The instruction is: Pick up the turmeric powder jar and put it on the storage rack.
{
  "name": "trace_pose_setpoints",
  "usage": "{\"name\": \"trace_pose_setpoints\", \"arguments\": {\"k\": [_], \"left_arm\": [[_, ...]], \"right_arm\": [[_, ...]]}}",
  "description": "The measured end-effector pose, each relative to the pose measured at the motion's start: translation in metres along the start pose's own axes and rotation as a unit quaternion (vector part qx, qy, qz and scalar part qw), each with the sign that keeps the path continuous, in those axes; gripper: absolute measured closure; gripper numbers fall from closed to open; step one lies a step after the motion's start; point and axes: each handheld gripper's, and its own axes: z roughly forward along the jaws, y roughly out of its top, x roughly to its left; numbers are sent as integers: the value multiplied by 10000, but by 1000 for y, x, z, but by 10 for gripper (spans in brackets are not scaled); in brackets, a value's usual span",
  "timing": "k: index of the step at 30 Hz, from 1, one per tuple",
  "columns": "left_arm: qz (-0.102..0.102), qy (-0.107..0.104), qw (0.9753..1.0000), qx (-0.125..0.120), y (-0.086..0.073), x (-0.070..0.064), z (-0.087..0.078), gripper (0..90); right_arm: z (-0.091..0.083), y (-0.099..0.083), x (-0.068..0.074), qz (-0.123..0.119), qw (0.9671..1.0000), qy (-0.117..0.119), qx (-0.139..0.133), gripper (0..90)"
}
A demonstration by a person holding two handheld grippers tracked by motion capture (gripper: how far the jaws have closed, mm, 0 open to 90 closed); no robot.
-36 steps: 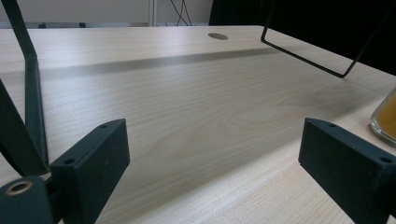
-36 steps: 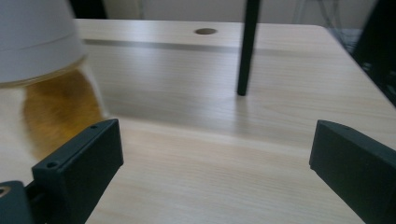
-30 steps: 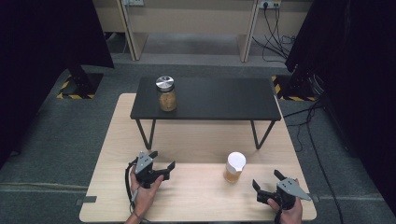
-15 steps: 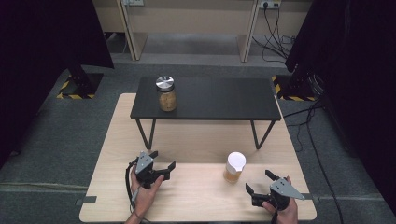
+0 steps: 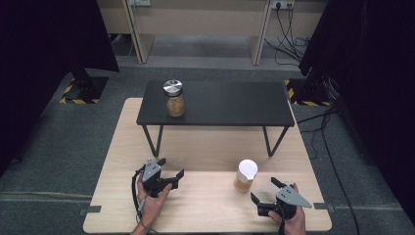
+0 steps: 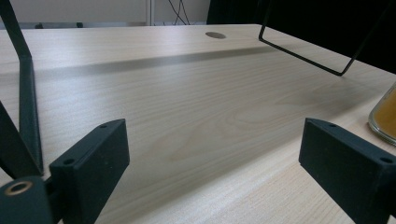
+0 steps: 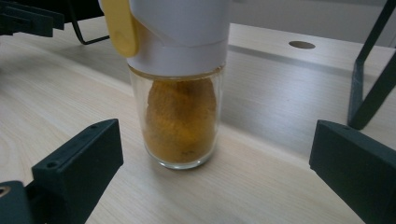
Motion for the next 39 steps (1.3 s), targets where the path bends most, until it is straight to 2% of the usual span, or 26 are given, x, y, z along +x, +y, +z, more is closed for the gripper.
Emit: {"name": "trace_pose_setpoints", "arguments": {"k": [16,22,28,39], "left_arm": [[4,-12,10000,3,0,1,0,76],[5,-13,10000,1,0,1,0,76],[5,-20,10000,-2,0,1,0,76],[12,-27,10000,2,0,1,1,76]], "right_arm": [[24,8,8,26,9999,99,1,29],[34,13,11,-28,9999,135,50,34],[41,17,12,15,9999,134,97,43],[49,23,15,37,9997,75,222,111]]}}
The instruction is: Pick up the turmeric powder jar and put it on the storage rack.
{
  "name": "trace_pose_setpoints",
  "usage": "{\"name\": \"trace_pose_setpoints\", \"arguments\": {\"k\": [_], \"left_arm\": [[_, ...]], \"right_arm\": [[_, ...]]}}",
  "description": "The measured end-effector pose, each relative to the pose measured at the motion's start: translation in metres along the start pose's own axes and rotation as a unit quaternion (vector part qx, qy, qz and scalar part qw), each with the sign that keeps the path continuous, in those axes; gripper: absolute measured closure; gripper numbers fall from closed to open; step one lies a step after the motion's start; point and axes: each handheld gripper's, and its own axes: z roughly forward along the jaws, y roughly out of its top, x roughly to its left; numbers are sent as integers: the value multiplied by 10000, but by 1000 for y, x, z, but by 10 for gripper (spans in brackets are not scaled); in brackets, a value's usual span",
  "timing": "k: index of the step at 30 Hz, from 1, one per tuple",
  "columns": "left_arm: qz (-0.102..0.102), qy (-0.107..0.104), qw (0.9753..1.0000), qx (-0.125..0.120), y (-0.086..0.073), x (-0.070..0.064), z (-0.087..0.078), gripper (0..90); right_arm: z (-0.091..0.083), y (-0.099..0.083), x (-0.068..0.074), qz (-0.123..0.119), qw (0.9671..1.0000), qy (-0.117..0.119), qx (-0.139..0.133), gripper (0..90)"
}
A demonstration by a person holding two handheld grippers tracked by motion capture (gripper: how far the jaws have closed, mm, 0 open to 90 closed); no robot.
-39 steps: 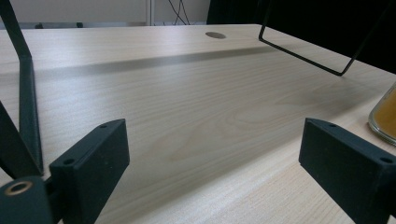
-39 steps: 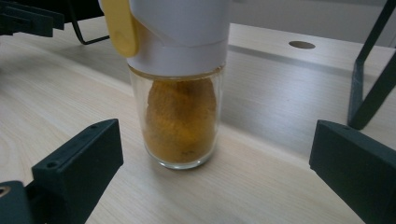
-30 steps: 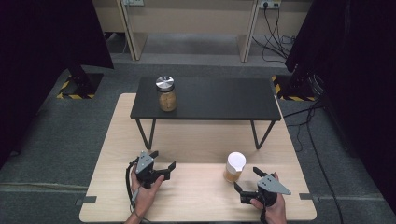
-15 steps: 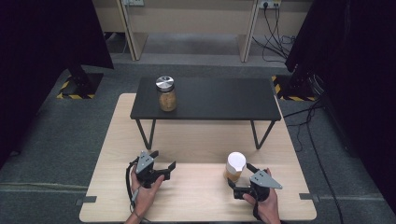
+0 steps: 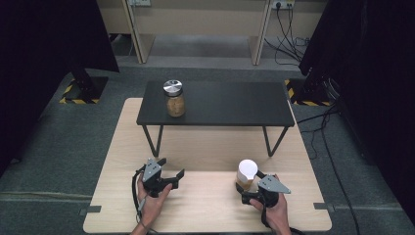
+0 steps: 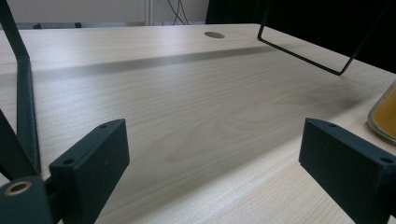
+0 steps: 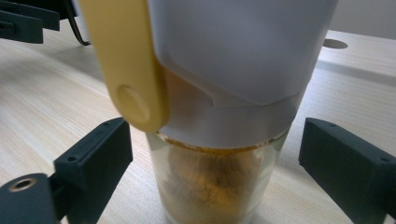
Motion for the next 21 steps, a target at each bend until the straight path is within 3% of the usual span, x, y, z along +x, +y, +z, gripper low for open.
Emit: {"name": "trace_pose_setpoints", "arguments": {"k": [8,14,21], "left_arm": [[8,8,10000,3,0,0,0,76],[9,4,10000,7,0,0,0,76],[8,4,10000,4,0,0,0,76]], "right_arm": [[3,3,2,49,10000,-66,53,211],[4,3,0,2,10000,23,33,302],[4,2,2,-18,10000,-14,25,304]]}}
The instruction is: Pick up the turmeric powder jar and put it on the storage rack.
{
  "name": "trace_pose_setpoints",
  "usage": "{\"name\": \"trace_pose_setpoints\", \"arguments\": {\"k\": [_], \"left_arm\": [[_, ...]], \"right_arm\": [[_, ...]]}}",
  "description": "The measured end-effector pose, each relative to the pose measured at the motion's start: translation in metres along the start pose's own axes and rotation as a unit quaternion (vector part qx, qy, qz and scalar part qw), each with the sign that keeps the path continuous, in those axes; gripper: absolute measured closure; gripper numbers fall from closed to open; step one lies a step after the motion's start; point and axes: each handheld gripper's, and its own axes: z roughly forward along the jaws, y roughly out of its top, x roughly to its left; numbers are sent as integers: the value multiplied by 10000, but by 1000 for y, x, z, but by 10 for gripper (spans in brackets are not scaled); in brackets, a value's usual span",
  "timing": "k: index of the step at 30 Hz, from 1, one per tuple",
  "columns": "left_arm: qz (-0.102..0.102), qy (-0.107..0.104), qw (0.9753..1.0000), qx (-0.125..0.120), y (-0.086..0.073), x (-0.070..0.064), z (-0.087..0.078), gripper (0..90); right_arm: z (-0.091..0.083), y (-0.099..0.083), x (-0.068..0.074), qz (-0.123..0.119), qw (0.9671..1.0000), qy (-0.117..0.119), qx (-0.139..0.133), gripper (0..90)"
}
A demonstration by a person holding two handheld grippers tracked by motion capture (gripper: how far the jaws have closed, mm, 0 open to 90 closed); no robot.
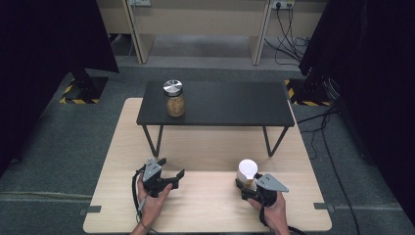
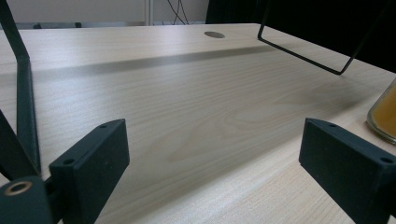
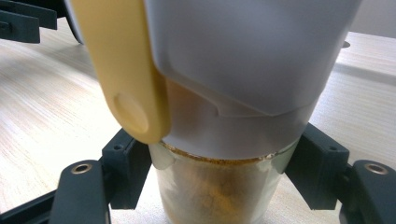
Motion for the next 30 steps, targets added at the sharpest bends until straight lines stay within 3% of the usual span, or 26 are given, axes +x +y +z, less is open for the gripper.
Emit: {"name": "trace_pose_setpoints", "arguments": {"k": [6,12,23,30], "left_arm": [[-7,-1,10000,-3,0,0,0,76],[-3,-6,10000,-12,0,0,0,76],[-1,-5,10000,-16,0,0,0,76],[4,3,10000,-11,0,0,0,75]], "right_arm": [[-1,-1,6,-124,9999,-71,-18,305],[-1,-1,13,-60,9998,-192,-16,306],[-12,17,43,215,9954,-928,-128,306],[-18,28,51,270,9938,-1060,-182,306]]}}
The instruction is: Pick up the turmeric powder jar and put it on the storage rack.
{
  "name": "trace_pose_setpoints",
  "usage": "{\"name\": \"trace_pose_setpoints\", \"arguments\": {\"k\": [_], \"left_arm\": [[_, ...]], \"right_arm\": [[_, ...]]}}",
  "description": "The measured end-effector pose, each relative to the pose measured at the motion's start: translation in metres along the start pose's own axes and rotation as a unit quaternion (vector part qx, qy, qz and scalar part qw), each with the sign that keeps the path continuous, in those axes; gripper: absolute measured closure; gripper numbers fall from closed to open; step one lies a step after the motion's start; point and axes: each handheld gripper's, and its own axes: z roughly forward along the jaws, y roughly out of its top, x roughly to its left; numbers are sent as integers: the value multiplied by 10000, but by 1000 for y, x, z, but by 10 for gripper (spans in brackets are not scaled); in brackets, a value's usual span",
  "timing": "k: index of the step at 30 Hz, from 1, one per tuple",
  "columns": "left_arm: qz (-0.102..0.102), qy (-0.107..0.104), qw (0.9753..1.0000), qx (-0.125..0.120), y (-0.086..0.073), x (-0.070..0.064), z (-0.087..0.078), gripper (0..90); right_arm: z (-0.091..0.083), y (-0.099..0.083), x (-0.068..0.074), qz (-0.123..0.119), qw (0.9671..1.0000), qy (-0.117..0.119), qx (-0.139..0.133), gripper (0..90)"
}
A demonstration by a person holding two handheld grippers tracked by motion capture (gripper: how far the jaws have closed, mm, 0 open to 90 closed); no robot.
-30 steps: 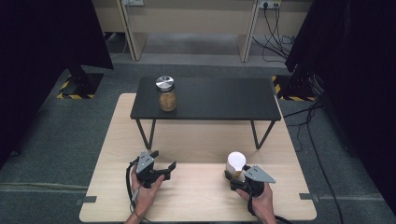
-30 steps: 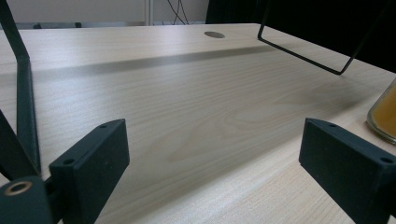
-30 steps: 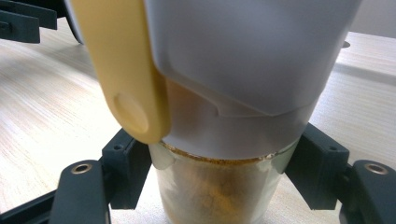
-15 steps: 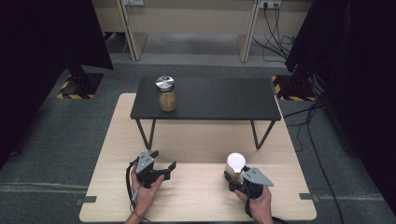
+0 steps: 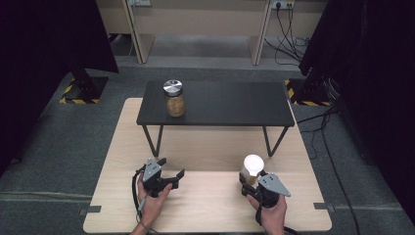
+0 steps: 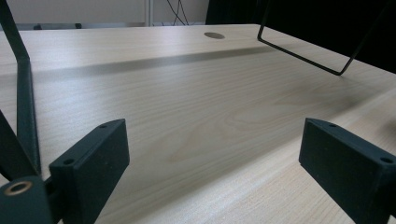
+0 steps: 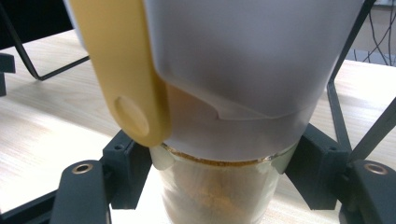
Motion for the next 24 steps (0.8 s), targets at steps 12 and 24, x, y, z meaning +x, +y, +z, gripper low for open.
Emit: {"name": "trace_pose_setpoints", "arguments": {"k": [12,24], "left_arm": [[13,-1,10000,4,0,0,0,76],[20,4,10000,3,0,-1,0,76]], "right_arm": [[-9,24,-6,111,9999,22,-12,306],[-16,68,-16,84,9998,-28,-155,306]]}}
